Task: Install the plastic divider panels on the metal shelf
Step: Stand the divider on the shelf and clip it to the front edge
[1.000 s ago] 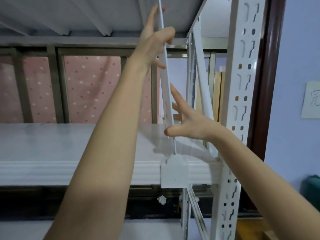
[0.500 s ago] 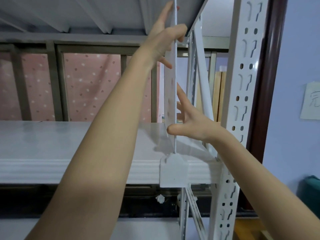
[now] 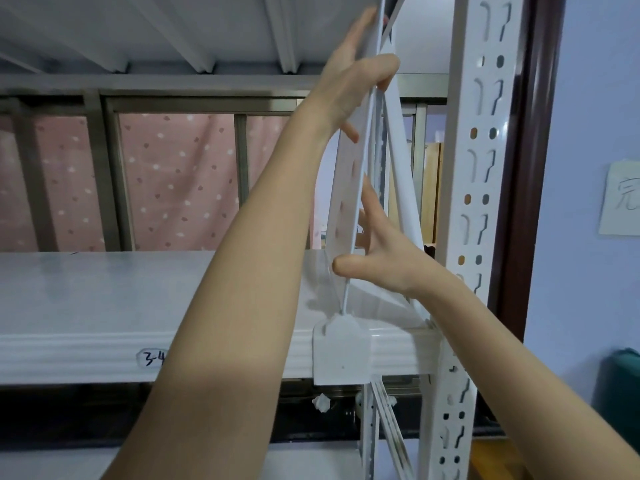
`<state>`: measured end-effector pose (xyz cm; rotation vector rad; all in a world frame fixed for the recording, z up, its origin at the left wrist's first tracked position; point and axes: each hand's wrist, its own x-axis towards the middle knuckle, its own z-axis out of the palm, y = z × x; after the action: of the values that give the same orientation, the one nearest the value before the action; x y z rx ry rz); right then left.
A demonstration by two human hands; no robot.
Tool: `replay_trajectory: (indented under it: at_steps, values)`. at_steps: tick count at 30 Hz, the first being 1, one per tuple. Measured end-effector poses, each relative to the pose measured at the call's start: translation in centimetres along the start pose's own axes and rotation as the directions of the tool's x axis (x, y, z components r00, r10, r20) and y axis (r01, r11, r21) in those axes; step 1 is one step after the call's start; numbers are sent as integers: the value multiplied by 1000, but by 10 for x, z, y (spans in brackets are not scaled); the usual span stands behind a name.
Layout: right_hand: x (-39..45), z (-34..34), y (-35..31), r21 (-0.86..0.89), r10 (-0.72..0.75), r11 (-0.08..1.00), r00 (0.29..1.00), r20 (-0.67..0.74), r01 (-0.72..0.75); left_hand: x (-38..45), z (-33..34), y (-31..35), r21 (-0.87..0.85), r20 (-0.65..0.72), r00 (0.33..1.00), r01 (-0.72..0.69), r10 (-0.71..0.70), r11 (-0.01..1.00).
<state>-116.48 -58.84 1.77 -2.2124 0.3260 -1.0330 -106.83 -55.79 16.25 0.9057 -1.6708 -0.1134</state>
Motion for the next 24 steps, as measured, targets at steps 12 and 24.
replay_trajectory:
  at_steps: [12, 24]
  values:
    - [-3, 3, -3, 37, -5, 999, 1000, 3, 5, -6, -7, -4, -58, -60, 998, -29, 25, 998]
    - [-6, 4, -10, 2, -33, 999, 999, 37, 33, -8, -19, -15, -63, -137, 986, -100, 91, 993]
